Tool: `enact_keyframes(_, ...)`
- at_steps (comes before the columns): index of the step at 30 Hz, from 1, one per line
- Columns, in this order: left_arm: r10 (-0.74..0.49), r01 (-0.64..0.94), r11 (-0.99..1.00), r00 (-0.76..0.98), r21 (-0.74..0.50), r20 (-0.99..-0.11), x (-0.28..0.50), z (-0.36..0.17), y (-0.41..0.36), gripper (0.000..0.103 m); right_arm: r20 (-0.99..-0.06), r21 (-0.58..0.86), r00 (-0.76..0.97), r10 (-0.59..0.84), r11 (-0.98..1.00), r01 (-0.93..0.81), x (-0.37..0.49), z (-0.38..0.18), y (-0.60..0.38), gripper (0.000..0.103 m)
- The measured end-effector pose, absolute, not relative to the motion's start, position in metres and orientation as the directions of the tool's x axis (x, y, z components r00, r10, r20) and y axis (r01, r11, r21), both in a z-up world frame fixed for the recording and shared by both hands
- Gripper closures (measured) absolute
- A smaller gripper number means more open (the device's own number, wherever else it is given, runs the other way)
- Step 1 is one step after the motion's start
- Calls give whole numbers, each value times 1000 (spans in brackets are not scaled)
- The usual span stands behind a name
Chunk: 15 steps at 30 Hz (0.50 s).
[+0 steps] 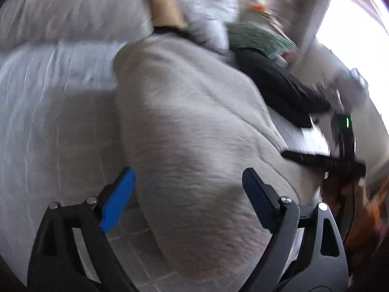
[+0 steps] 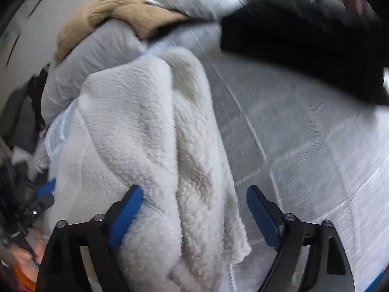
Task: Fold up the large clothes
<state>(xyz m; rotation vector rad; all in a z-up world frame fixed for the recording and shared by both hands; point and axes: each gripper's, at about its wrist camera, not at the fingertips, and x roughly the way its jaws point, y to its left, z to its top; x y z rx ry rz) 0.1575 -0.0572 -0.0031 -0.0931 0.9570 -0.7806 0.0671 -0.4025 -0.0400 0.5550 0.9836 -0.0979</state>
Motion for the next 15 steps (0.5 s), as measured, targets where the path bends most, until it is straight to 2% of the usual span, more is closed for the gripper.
enact_keyframes(2, -666, 480, 716, 249, -507, -703, 174, -22, -55, 10, -794, 525, 535, 289, 769, 364, 70, -59, -419, 10)
enact_keyframes(4, -744, 365, 655, 154, -662, -650, 189, -48, -52, 6, -725, 672, 526, 444, 622, 401, 70, -86, -435, 10)
enact_keyframes(6, -802, 277, 592, 109, -757, -588, 199, -69, -48, 6, -698, 702, 533, 478, 603, 379, 71, -88, -436, 14)
enact_keyframes(7, -823, 242, 564, 96, -789, -559, 201, -75, -47, 8, -693, 704, 536, 482, 612, 361, 73, -86, -434, 20)
enact_keyframes(8, -835, 221, 549, 99, -806, -541, 200, -77, -45, 14, -690, 704, 542, 480, 619, 348, 73, -84, -433, 23)
enact_keyframes(10, -825, 253, 563, 127, -786, -550, 192, -68, -45, 22, -672, 709, 572, 470, 633, 312, 72, -73, -428, 45)
enact_keyframes(11, -818, 276, 573, 142, -771, -557, 188, -60, -45, 25, -670, 705, 581, 463, 642, 301, 71, -67, -425, 50)
enact_keyframes(15, -818, 301, 575, 210, -761, -535, 184, -32, -26, 27, -647, 699, 615, 450, 672, 243, 71, -43, -407, 53)
